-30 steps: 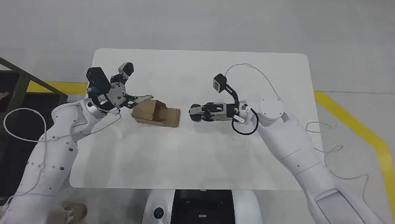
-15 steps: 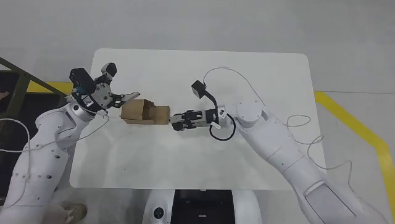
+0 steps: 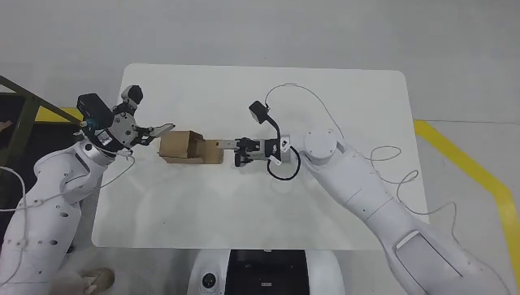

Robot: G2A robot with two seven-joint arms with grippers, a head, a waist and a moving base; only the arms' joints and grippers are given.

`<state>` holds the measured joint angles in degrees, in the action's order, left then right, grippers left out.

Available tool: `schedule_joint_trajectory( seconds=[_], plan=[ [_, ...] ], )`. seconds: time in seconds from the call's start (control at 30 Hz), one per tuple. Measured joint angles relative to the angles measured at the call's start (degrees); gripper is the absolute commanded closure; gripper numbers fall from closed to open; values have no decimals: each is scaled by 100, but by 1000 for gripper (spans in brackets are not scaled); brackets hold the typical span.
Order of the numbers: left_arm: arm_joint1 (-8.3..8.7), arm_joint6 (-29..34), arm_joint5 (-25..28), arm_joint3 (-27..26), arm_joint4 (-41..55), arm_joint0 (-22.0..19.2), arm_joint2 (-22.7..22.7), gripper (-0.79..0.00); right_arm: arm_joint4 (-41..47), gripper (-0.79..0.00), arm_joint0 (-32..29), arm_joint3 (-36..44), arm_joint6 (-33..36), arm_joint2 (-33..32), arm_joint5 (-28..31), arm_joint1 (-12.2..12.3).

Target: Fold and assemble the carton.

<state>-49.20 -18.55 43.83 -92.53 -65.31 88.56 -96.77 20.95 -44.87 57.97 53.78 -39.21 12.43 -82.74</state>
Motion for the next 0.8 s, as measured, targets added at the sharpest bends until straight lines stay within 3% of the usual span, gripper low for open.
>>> schedule_joint_trajectory(
  seconds=[0.27, 0.6, 0.8],
  plan=[
    [-24, 28, -379, 200, 186, 36, -175, -785, 89, -785, -65, 63, -443, -10, 212, -78],
    [12, -203, -312, 518, -193, 243, -794, -785, 397, -785, 609, -971, -825, 759, 1063, -820],
    [4, -329, -400, 550, -180, 281, -920, -785, 616, -785, 816, -1797, -1018, 1021, 1539, -1266]
  ],
)
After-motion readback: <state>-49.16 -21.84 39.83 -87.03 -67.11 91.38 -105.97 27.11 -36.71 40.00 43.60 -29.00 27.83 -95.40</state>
